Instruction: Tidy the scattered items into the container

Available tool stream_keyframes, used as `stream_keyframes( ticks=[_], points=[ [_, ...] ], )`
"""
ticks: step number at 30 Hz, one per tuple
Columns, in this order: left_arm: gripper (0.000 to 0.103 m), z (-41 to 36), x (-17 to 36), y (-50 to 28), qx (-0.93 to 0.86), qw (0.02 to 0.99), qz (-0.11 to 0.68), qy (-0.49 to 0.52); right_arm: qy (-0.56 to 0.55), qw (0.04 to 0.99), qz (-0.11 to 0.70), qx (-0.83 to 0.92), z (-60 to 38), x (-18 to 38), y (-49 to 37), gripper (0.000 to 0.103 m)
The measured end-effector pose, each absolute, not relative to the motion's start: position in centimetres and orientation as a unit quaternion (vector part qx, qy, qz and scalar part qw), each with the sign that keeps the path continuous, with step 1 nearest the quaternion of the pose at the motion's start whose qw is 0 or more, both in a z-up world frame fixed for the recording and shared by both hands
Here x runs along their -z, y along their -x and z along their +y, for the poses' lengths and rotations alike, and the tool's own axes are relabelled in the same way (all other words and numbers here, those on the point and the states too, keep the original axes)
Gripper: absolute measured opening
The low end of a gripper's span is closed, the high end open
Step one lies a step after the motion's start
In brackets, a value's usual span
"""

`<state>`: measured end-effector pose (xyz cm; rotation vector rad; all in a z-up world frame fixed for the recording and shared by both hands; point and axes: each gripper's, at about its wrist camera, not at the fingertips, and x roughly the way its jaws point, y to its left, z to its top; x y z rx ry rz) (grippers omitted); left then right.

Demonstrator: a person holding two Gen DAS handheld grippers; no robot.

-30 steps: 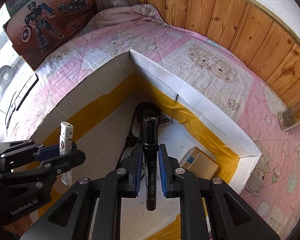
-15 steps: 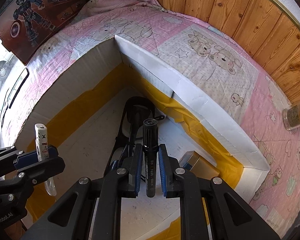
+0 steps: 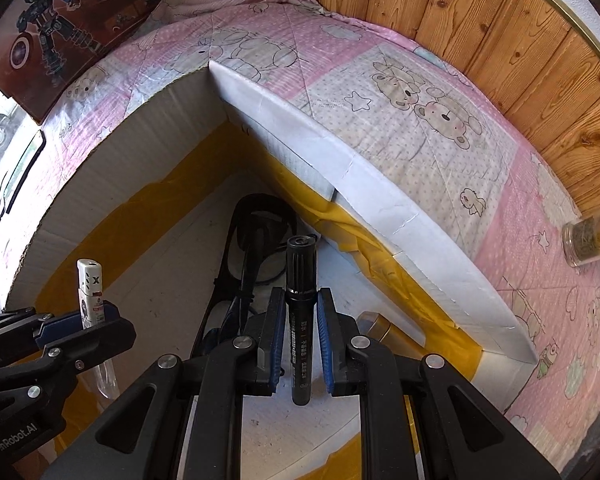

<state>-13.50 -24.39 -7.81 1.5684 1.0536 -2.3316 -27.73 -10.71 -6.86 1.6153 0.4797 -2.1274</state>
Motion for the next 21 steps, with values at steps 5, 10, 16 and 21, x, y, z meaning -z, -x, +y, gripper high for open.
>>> stream_keyframes(
  ticks=[5, 10, 16, 21],
  points=[
    [0.019, -24.38, 8.17, 13.78, 0.768, 0.078, 0.357, -0.526, -0.586, 0.211, 0.177, 0.763, -10.61, 7.25, 28.11, 0.017],
    [0.019, -24.38, 8.47, 13.95, 0.767, 0.089, 0.352, -0.529, -0.586, 0.210, 0.182, 0.762, -10.66, 7.35, 28.38, 0.017],
    [0.019, -24.42, 8.55, 13.96, 0.768, 0.093, 0.348, -0.530, -0.588, 0.210, 0.179, 0.760, -10.48, 7.49, 28.56, 0.017],
    [0.019, -24.33, 8.65, 14.11, 0.768, 0.097, 0.342, -0.533, -0.590, 0.210, 0.175, 0.760, -10.31, 7.55, 28.54, 0.017]
  ],
)
